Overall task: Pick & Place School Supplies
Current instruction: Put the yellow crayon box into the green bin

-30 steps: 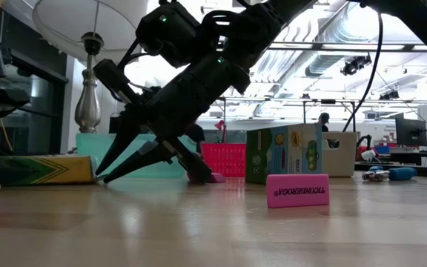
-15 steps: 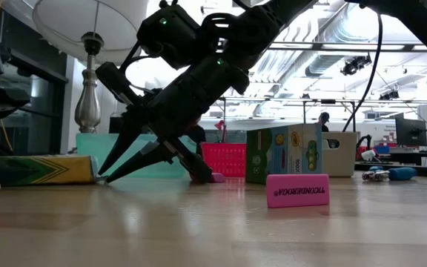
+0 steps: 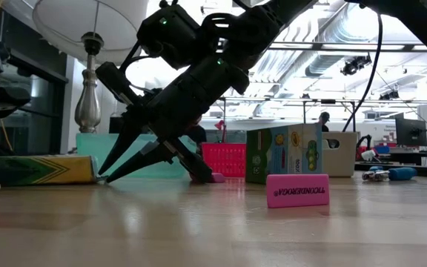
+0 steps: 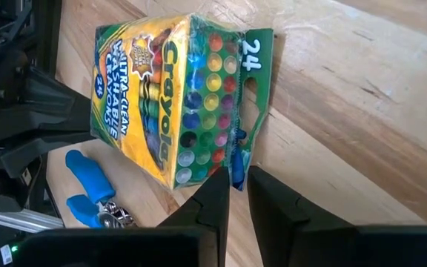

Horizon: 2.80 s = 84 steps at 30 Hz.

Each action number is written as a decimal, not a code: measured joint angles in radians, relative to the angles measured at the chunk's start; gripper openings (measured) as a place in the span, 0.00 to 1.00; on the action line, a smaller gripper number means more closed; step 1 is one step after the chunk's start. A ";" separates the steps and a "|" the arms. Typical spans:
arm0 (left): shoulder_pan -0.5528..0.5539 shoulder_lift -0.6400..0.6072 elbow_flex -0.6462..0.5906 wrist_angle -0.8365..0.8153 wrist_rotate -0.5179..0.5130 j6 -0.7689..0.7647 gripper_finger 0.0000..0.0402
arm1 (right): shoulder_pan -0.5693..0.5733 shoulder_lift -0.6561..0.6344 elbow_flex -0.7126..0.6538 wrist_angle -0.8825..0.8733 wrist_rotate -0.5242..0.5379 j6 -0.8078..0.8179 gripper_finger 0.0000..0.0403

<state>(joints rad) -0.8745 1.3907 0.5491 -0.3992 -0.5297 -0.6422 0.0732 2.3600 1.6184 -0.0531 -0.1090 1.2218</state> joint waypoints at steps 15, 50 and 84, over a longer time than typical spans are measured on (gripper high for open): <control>0.000 0.000 0.000 0.001 -0.003 0.001 0.00 | -0.008 0.000 0.000 0.028 0.006 -0.022 0.07; 0.000 0.000 0.000 0.016 0.037 -0.024 0.00 | 0.007 -0.020 -0.006 0.080 0.108 -0.203 0.01; 0.000 0.000 0.000 0.073 0.036 -0.016 0.00 | 0.016 -0.152 0.000 0.059 0.092 -0.311 0.01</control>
<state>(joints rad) -0.8742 1.3903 0.5491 -0.3267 -0.4936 -0.6579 0.0891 2.2078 1.6180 0.0059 -0.0170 0.9113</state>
